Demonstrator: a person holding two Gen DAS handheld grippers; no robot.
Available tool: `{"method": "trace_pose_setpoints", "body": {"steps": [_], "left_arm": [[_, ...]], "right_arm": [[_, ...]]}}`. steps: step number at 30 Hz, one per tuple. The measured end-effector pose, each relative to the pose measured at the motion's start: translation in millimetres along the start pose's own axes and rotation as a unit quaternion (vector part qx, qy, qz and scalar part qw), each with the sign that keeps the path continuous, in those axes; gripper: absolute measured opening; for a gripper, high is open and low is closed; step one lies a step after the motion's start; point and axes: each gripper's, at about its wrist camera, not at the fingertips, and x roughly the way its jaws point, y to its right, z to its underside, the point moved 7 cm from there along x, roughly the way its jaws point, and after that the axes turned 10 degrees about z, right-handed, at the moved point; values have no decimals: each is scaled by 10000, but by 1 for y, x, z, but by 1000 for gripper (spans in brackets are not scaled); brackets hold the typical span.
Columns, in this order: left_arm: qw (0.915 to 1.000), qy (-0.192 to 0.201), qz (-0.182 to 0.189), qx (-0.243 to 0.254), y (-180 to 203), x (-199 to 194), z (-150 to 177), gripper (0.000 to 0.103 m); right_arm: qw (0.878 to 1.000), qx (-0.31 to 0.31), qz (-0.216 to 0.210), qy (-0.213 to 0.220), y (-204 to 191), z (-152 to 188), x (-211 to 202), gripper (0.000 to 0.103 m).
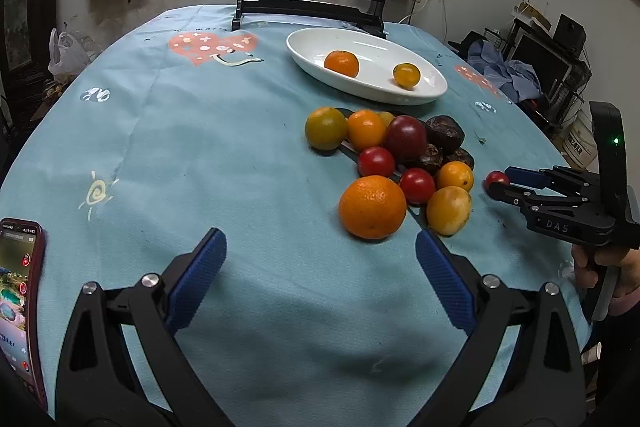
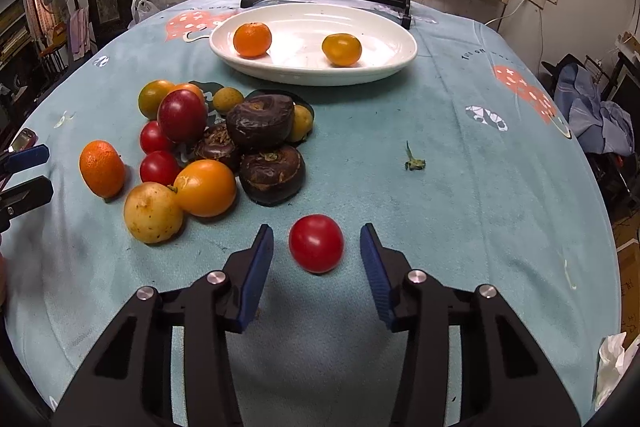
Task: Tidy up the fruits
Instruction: 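Grasp the red cherry tomato with the right tool and lift it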
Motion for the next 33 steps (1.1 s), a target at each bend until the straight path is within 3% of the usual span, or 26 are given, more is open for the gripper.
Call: {"method": "trace_pose_setpoints", "body": {"steps": [4,9,13,20,28,33], "left_arm": [[10000,-11,-11,0,0,0,0,97],[10000,-44,-16,-5,0,2,1,97],[9998,-154,104,27,2,7,2,96],[9976,-452,157,504,19,31,-7,71],[9955,-650,83,688,28,48,-14,67],[9941,-804,122,718,30,58,-14,57]], "right_arm": [[10000,-5,-2,-48,0,1,2,45],[9998,48,-31,-175,1,3,7,28],[9994,313,-132,-17,6,4,-5,28],[9974,520,-404,285,3,9,-38,28],[9959,453,-597,507,-6,10,-60,28],[9957,465,-623,495,-7,10,-59,28]]}}
